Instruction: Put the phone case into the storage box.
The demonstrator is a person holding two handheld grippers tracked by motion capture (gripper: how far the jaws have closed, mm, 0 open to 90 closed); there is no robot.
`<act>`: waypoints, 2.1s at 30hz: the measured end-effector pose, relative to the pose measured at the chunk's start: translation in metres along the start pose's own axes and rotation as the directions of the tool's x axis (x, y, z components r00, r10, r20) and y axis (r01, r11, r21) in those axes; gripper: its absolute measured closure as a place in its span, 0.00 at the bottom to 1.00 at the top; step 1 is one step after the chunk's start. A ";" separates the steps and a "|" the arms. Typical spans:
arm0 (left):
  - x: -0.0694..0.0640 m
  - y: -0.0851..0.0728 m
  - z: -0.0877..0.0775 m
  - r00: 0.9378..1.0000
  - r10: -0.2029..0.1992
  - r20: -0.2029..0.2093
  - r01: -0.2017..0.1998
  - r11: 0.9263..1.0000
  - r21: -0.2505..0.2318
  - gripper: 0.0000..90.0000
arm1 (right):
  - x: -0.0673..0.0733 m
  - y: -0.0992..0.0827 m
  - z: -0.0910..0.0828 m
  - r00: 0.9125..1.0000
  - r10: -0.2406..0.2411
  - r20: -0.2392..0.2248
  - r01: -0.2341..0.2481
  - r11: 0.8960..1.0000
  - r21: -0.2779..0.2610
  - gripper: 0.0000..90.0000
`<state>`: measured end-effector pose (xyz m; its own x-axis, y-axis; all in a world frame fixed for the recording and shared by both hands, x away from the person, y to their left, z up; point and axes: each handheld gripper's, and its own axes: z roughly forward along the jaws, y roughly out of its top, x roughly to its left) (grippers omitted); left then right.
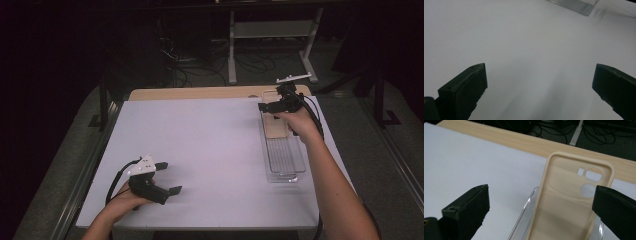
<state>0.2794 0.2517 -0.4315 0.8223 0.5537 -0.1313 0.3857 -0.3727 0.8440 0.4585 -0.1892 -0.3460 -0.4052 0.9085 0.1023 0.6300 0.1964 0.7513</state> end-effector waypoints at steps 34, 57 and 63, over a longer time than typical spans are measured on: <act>0.003 0.001 -0.005 1.000 0.008 -0.012 -0.008 1.000 0.007 0.00 | 0.041 -0.060 -0.055 0.968 -0.121 -0.218 0.095 0.988 -0.124 0.01; 0.002 0.001 -0.005 1.000 0.013 -0.003 -0.013 1.000 0.008 0.00 | 0.045 -0.098 -0.070 0.955 -0.144 -0.260 0.114 0.985 -0.127 0.01; 0.003 0.004 -0.008 1.000 0.023 -0.005 -0.022 0.999 0.025 0.00 | 0.046 -0.108 -0.074 0.947 -0.161 -0.278 0.131 0.984 -0.124 0.01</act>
<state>0.2802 0.2579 -0.4244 0.8287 0.5488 -0.1097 0.3775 -0.4034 0.8336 0.3228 -0.1957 -0.3745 -0.6693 0.7263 0.1568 0.4844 0.2666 0.8332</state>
